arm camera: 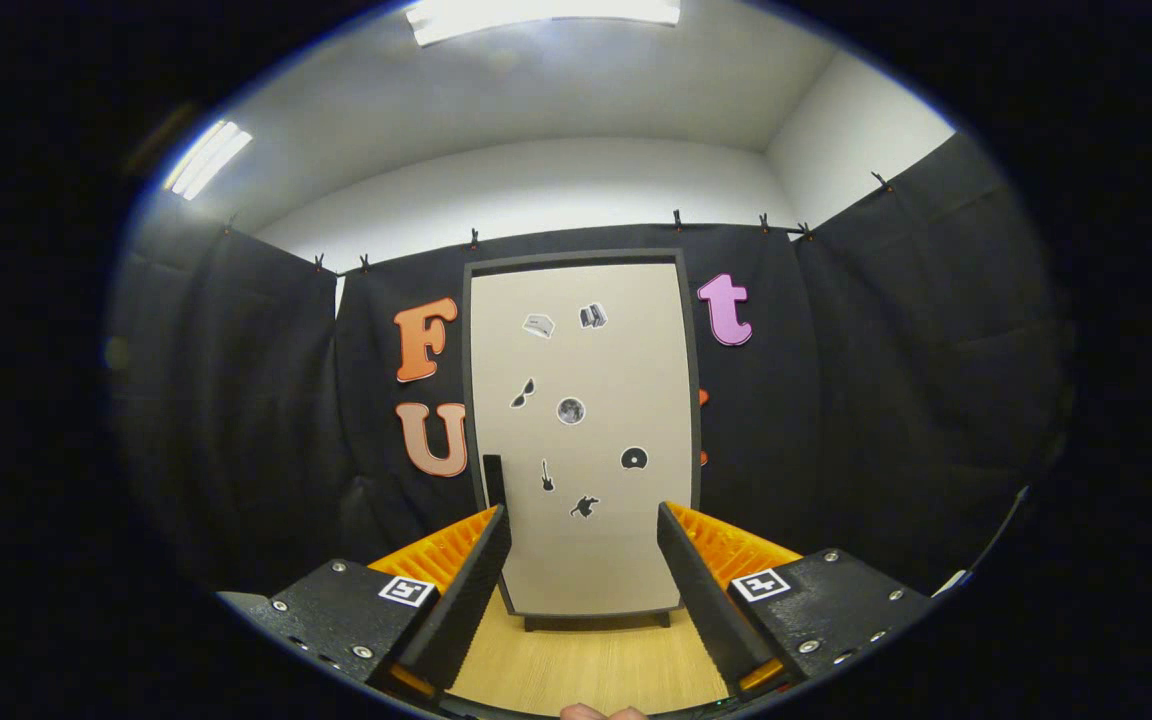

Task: Open the shoe cabinet door, grab the shoes and put them into the shoe cabinet, then close the shoe cabinet door.

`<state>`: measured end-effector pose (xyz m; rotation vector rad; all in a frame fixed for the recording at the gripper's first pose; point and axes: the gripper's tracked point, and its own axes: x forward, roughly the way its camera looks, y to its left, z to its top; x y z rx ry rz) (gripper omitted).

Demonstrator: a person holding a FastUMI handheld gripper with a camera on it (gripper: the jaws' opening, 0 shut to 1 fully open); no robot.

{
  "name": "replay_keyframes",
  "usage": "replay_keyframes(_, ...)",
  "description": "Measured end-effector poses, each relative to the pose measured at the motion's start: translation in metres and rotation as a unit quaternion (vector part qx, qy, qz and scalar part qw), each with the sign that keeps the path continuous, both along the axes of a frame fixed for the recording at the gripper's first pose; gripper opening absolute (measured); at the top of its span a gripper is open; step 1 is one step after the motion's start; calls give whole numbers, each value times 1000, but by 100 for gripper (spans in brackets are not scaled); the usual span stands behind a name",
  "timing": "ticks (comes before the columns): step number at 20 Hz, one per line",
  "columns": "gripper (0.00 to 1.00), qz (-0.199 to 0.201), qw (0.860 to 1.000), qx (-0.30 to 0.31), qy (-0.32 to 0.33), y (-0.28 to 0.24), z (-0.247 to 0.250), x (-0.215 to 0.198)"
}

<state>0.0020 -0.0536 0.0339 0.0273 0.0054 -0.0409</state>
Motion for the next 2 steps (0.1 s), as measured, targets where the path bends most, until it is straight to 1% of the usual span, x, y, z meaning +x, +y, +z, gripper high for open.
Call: replay_keyframes(2, 93, 5, 1000, 8, -7, -4, 3, -8)
